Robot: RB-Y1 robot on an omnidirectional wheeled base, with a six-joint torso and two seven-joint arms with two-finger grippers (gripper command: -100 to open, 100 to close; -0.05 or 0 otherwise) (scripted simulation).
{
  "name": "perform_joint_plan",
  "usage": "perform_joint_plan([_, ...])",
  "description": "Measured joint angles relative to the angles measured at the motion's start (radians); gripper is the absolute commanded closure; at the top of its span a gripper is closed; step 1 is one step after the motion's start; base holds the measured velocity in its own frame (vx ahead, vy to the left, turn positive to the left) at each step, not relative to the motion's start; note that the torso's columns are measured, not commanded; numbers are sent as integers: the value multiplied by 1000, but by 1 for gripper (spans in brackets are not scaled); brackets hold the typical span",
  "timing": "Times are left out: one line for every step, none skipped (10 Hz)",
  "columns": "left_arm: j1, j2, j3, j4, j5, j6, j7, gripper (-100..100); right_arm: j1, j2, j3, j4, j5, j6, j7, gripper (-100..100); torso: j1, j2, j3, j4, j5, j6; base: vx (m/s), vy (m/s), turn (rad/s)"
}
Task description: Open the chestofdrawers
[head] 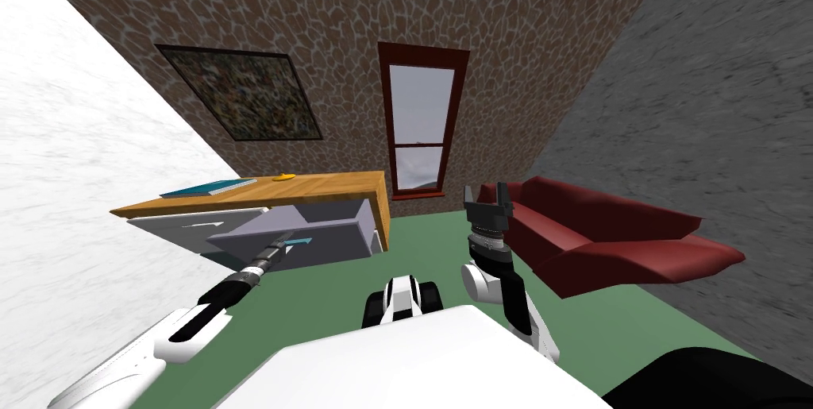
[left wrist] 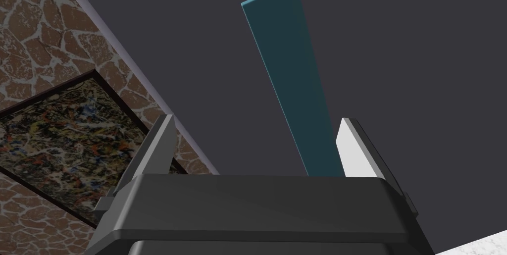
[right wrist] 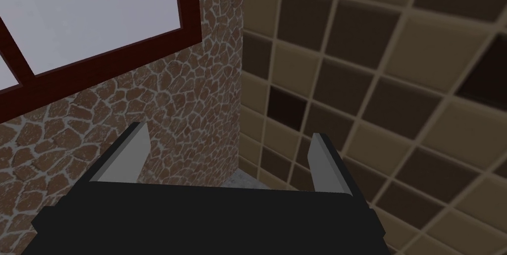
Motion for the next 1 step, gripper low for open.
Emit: perform_joint_plan([1, -1, 0, 1, 0, 0, 0, 0, 0, 0, 0, 0, 0, 0, 0, 0, 0, 0, 0, 0, 0, 0, 0, 0, 0])
